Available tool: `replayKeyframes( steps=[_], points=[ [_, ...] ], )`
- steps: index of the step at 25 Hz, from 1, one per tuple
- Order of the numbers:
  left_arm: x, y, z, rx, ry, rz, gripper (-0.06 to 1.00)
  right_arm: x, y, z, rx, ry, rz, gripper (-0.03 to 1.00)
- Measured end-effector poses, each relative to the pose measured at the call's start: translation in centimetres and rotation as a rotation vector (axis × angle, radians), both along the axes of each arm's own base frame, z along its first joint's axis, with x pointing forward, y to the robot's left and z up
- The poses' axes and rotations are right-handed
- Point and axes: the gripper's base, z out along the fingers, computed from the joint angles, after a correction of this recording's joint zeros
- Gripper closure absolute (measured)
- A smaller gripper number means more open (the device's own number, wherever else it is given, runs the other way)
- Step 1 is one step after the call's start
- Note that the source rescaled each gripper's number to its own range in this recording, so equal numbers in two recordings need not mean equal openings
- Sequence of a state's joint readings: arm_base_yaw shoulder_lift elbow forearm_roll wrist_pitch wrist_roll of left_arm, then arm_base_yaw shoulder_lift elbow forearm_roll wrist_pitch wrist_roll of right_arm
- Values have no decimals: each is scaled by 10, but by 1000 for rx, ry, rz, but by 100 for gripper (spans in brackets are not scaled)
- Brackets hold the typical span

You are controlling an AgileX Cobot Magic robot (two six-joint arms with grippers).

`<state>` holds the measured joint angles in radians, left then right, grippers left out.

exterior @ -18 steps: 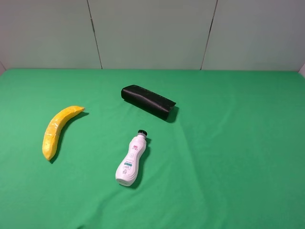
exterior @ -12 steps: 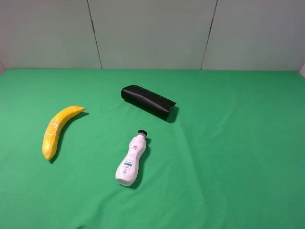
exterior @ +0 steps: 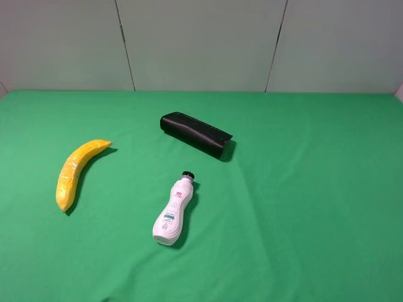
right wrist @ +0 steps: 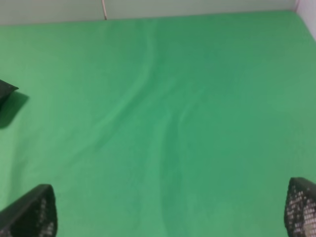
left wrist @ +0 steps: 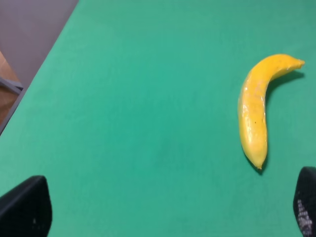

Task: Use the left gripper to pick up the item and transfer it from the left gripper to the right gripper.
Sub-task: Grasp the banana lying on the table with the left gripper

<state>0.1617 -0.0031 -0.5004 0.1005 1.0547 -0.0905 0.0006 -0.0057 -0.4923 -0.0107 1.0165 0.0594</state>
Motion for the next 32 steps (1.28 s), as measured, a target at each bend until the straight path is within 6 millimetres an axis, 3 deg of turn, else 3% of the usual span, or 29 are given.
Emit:
replayKeyframes(
  steps=[10,18,25,32],
  points=[
    [0,0,0,0,0,0,-2,0,0,0,0,0,0,-3],
    [-4,-1,19,7,-40,0,-2,0,0,0,0,1,0,-3],
    [23,4,44,-14,80,0,-2,0,0,0,0,1,0,-3],
    [65,10,57,-41,240,-1,-2,0,0,0,0,1,0,-3]
  ],
)
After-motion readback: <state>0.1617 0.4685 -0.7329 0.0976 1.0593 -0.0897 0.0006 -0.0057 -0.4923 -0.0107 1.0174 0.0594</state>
